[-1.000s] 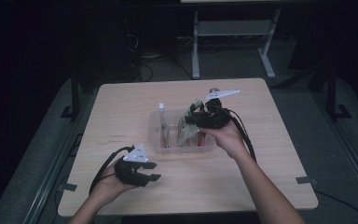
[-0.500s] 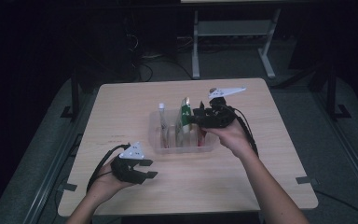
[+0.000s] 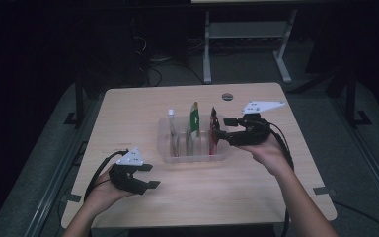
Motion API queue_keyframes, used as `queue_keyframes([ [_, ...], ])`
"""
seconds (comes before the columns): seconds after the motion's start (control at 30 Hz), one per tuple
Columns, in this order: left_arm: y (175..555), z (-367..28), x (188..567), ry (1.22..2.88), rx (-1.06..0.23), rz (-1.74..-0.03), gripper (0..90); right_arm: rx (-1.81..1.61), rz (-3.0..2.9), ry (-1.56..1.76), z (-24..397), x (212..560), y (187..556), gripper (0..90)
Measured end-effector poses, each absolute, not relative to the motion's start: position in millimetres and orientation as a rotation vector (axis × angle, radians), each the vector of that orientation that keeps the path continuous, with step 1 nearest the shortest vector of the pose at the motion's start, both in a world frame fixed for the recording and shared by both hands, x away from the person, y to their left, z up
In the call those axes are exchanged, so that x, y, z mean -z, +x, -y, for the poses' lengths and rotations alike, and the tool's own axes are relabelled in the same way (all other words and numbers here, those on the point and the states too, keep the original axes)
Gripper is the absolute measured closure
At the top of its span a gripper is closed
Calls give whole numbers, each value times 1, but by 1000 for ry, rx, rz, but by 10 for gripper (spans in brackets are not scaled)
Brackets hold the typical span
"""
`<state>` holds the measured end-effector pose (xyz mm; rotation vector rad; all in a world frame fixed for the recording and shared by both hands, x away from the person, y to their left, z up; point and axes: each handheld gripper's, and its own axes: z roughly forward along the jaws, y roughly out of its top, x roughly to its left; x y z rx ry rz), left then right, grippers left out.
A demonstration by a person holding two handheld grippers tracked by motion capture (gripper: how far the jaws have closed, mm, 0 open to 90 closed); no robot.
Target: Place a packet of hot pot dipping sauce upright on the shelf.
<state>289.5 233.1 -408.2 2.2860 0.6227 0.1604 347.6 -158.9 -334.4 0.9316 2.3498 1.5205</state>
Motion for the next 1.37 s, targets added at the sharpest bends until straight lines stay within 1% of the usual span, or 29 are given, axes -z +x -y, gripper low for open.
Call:
queue_keyframes([
  [0.07, 288, -239, 411, 2284, -159, -642, 291, -1473, -2350, 937, 171, 344, 339, 324],
  [0.17, 287, -246, 413, 2289, -160, -649, 275, -1434, -2355, 947, 183, 356, 332, 313],
  [0.4, 286, -256, 418, 2281, -163, -676, 256, -1384, -2360, 993, 203, 376, 321, 296],
  [0.5, 285, -261, 420, 2275, -168, -685, 251, -1333, -2369, 1011, 215, 391, 314, 273],
  [0.83, 289, -269, 432, 2308, -178, -698, 222, -1163, -2409, 1043, 232, 424, 298, 229],
  [0.93, 289, -269, 434, 2298, -177, -715, 221, -1131, -2421, 1050, 234, 430, 297, 224],
  [1.03, 291, -271, 439, 2311, -183, -725, 221, -1028, -2436, 1035, 239, 442, 293, 222],
  [1.17, 292, -271, 441, 2334, -191, -717, 221, -1027, -2452, 1083, 244, 450, 294, 222],
  [1.37, 293, -271, 442, 2337, -196, -707, 218, -1068, -2425, 1084, 247, 449, 295, 223],
])
